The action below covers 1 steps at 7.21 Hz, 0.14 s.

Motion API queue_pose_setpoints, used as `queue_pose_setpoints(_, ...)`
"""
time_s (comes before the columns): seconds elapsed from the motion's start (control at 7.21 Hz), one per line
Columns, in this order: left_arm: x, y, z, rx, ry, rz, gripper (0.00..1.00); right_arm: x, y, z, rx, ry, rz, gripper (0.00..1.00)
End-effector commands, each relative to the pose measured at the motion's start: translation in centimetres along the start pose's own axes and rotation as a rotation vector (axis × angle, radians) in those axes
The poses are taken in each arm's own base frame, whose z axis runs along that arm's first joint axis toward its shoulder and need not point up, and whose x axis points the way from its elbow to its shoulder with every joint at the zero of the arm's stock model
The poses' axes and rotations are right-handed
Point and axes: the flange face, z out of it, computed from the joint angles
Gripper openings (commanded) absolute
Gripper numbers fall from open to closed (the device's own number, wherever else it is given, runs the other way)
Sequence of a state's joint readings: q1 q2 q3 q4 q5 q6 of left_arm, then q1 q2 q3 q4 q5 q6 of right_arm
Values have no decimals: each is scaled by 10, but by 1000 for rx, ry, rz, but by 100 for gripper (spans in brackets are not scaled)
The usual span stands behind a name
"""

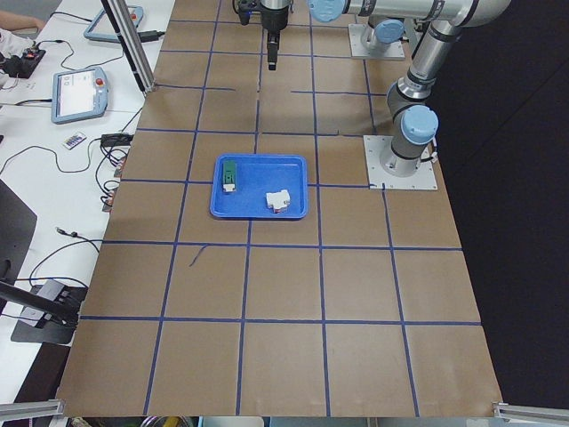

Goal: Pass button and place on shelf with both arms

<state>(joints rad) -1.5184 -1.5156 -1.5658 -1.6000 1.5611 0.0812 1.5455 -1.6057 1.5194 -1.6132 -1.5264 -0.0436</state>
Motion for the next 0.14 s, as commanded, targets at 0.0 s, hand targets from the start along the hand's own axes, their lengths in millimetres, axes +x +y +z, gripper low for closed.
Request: queue_pose_setpoints(0.0,0,0,0,0,-1,0,100,0,-1,1,-3,4,0,100)
